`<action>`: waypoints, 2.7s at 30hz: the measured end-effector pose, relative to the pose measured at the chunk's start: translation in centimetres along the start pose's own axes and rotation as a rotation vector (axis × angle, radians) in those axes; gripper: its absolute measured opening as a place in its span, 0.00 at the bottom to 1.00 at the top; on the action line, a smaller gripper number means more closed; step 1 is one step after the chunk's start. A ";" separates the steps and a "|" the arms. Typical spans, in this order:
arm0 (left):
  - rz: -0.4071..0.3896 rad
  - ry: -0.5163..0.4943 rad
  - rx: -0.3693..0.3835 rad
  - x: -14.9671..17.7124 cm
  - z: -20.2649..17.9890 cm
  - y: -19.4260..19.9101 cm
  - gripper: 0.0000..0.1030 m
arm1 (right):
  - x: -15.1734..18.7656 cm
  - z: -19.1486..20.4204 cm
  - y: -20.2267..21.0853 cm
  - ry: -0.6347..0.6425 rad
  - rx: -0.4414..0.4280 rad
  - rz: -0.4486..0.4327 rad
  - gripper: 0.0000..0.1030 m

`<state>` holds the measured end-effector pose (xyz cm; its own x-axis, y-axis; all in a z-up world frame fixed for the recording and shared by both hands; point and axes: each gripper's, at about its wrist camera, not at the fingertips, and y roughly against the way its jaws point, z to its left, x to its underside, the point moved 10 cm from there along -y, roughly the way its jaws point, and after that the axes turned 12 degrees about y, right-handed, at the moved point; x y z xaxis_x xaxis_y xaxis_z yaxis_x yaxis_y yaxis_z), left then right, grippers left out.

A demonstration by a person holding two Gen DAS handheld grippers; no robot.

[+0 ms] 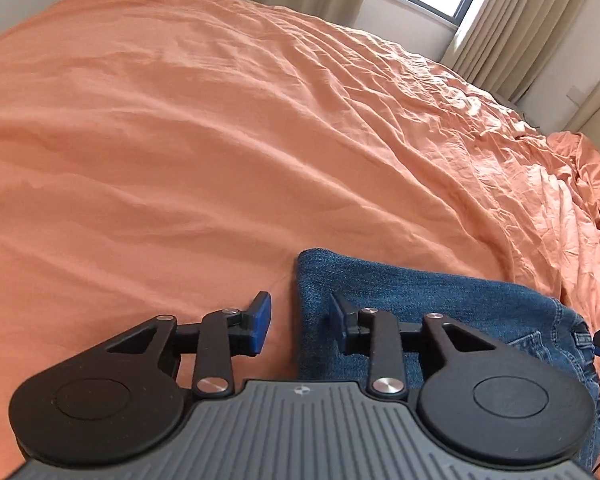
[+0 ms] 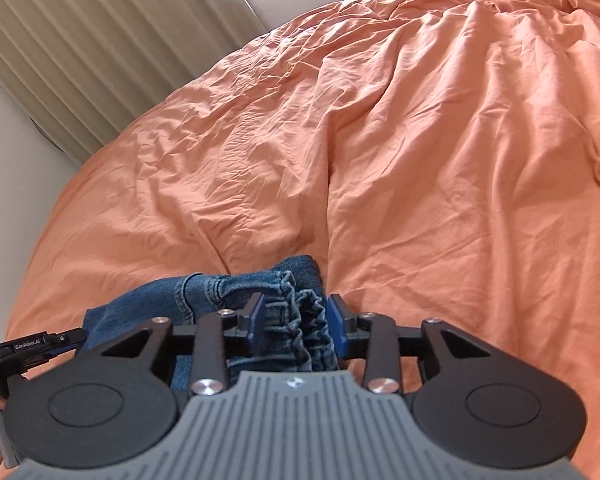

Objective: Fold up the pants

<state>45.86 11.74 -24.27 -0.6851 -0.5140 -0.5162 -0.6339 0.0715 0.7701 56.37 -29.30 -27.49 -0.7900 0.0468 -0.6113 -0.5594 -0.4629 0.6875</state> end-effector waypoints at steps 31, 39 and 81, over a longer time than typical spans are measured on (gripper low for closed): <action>0.219 0.428 0.433 6.8 4.5 1.2 0.55 | 8.6 -2.6 -0.6 -0.326 -0.392 0.174 0.60; 0.246 0.410 0.447 6.8 3.9 0.2 0.28 | 7.4 -1.9 -1.4 -0.233 -0.408 0.194 0.37; 0.251 0.392 0.416 7.4 6.9 4.6 0.59 | 5.0 7.0 7.0 -0.010 -0.122 0.113 0.17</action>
<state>35.40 14.12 -27.14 -0.6986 -0.7083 -0.1017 -0.6115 0.5171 0.5989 46.76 -26.12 -22.96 -0.8490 -0.0026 -0.5284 -0.4331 -0.5695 0.6986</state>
